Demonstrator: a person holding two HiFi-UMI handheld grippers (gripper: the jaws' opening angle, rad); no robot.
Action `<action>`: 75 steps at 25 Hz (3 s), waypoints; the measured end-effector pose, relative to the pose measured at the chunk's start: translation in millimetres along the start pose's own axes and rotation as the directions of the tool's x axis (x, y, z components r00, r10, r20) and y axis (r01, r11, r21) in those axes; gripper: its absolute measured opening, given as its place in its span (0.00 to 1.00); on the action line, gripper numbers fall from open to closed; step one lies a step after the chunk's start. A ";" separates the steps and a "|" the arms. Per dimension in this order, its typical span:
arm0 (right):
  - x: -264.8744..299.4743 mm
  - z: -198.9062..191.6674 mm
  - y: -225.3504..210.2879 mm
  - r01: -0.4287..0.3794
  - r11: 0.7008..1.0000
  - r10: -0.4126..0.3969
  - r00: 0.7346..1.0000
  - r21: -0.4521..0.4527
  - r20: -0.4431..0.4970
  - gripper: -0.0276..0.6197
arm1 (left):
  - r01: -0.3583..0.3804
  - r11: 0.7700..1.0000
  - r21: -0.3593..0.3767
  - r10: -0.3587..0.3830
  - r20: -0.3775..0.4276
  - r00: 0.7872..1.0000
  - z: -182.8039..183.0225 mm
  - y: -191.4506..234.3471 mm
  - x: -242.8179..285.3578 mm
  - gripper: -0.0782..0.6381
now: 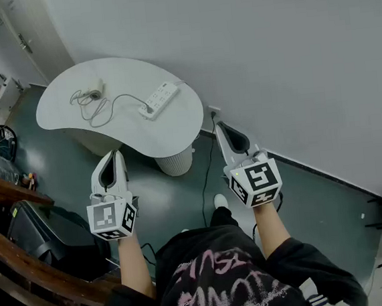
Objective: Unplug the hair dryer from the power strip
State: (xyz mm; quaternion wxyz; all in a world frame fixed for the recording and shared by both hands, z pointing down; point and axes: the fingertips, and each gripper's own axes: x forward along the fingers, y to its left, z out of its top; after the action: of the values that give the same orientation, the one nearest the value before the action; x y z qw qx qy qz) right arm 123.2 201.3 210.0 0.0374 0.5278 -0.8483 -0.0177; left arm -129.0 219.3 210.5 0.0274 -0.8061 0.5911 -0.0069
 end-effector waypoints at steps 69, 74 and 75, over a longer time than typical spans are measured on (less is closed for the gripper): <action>113.8 -38.9 -22.7 -0.006 0.997 0.009 0.999 0.072 -0.041 0.06 | 0.032 0.999 -0.020 -0.034 -0.107 0.994 -53.7 40.6 88.2 0.11; 143.5 -49.7 -35.3 -0.010 0.997 0.015 0.998 0.081 -0.062 0.06 | 0.030 0.999 -0.034 -0.035 -0.133 0.990 -67.8 49.1 117.6 0.11; 149.8 -51.3 -38.1 -0.011 0.996 0.016 0.998 0.084 -0.065 0.06 | 0.028 0.999 -0.035 -0.033 -0.138 0.990 -69.9 51.3 123.8 0.11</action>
State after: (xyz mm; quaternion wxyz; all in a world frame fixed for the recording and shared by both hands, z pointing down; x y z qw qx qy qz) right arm 95.6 50.6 265.3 0.0435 0.5234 -0.8502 0.0353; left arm -143.7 83.4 275.0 -0.0272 -0.8130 0.5791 -0.0534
